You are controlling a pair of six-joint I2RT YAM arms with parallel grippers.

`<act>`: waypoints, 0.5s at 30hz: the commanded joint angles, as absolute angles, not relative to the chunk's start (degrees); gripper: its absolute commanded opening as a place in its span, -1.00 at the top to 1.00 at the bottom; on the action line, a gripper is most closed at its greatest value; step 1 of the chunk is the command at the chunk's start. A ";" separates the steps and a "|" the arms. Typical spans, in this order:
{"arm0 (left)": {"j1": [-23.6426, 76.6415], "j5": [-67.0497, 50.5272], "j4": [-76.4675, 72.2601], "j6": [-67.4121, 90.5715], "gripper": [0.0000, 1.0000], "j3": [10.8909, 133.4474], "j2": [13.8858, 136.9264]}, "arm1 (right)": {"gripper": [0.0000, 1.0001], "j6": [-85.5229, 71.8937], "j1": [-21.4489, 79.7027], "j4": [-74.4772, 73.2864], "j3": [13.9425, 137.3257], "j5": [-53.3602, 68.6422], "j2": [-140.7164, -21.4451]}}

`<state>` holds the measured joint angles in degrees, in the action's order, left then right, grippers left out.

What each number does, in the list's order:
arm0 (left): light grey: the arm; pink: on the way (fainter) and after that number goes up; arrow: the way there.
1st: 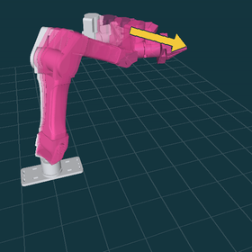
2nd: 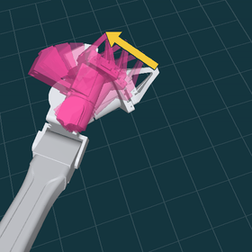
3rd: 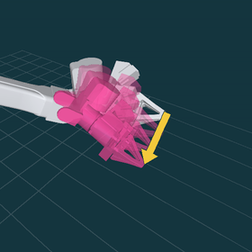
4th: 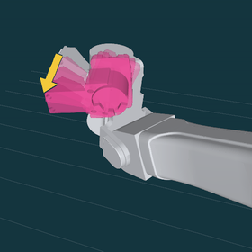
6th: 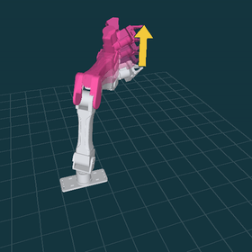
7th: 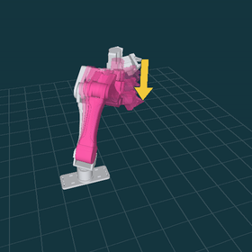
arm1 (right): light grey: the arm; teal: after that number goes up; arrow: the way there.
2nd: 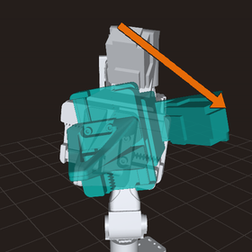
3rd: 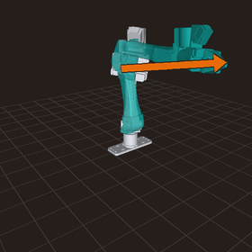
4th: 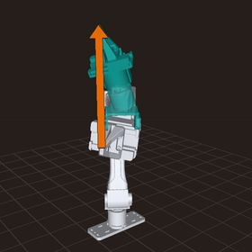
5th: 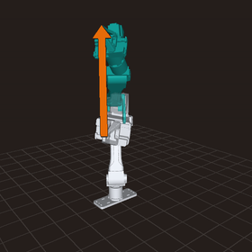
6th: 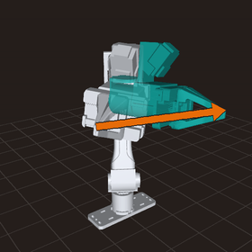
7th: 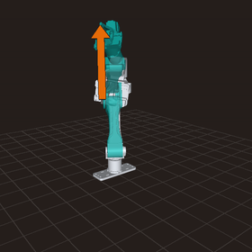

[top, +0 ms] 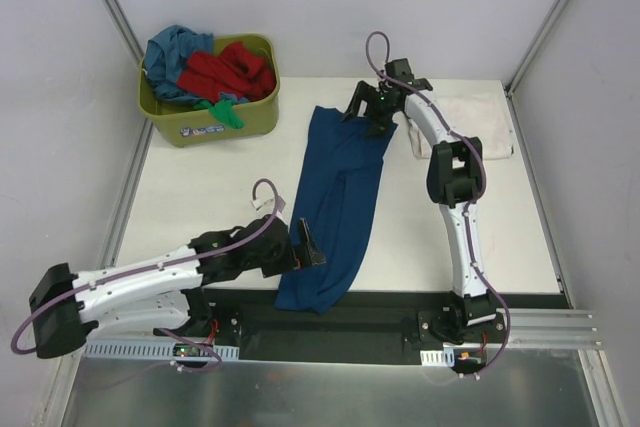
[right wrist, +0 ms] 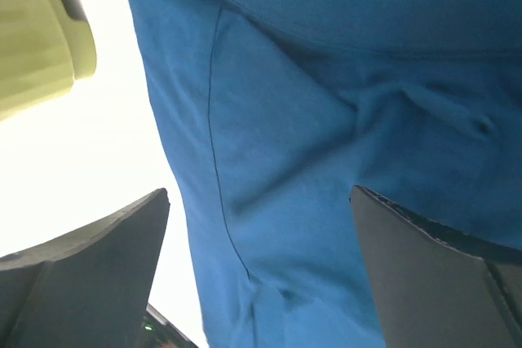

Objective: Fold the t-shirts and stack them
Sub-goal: Rotate the tshirt 90 degrees

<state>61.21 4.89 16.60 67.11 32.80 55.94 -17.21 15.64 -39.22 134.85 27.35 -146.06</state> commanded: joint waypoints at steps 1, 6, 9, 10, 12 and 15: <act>61.61 12.73 20.57 61.90 -0.99 32.43 48.35 | -0.93 -9.24 15.90 -43.92 130.89 24.28 -129.31; 60.04 17.75 21.36 55.74 -0.99 37.08 51.84 | -0.93 -6.24 21.60 -45.36 104.60 13.38 -113.31; 56.26 16.53 20.48 52.58 -0.99 41.82 57.64 | -0.93 -10.89 25.38 -39.13 90.59 10.64 -106.89; 55.21 14.87 20.13 51.69 -0.99 42.79 59.48 | -0.93 -12.03 26.10 -36.68 88.27 10.90 -106.09; 52.74 10.12 18.99 49.41 -0.99 45.25 64.58 | -0.93 -14.83 27.85 -36.30 86.05 10.46 -105.64; 51.86 7.39 17.85 48.26 -0.99 46.93 69.78 | -0.93 -16.60 30.13 -35.60 83.24 8.79 -106.52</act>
